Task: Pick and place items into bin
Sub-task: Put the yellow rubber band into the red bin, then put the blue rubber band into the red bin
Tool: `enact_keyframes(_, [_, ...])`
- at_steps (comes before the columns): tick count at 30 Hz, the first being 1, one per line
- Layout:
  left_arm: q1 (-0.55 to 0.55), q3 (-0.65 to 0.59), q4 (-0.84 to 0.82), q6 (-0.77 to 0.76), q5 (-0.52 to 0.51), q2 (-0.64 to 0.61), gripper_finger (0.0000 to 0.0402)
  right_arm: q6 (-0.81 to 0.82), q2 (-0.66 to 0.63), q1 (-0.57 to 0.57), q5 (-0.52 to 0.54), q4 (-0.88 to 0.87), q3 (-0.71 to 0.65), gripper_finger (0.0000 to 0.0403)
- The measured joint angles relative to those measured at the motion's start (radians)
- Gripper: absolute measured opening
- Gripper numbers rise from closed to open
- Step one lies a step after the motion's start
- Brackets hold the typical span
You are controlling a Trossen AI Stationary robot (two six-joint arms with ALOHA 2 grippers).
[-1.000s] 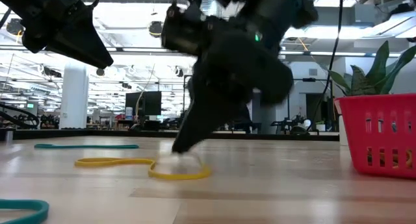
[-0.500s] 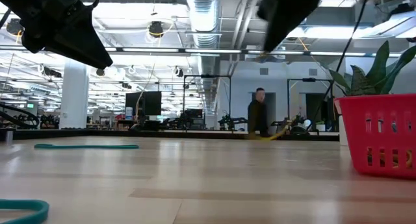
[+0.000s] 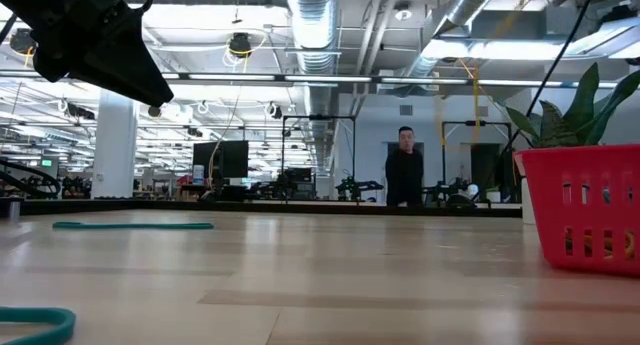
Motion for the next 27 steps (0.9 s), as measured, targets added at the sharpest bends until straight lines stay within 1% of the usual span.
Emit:
enact_keyframes(5, [0.0, 0.0, 0.0, 0.0, 0.0, 0.0, 0.0091, 0.051, 0.0, 0.028, -0.023, -0.103, 0.0, 0.0])
enact_keyframes(9, [0.0, 0.0, 0.0, -0.001, 0.0, 0.0, 0.0091, 0.052, 0.0, 0.033, -0.098, -0.107, 0.0, 0.0])
enact_keyframes(13, [0.0, 0.0, 0.001, -0.001, 0.0, 0.0, 0.0091, 0.042, 0.0, 0.033, -0.146, -0.107, 0.0, 0.0])
enact_keyframes(19, [0.0, 0.0, 0.001, -0.002, 0.0, 0.0, 0.0091, 0.04, 0.0, 0.033, -0.151, -0.106, 0.0, 0.0])
enact_keyframes(22, [0.0, 0.0, 0.001, -0.002, 0.0, 0.0, 0.0091, 0.039, 0.0, 0.033, -0.154, -0.106, 0.0, 0.001])
enact_keyframes(27, [0.0, 0.0, 0.001, -0.003, 0.0, 0.0, 0.0091, 0.039, 0.0, 0.033, -0.154, -0.105, 0.0, 0.0043])
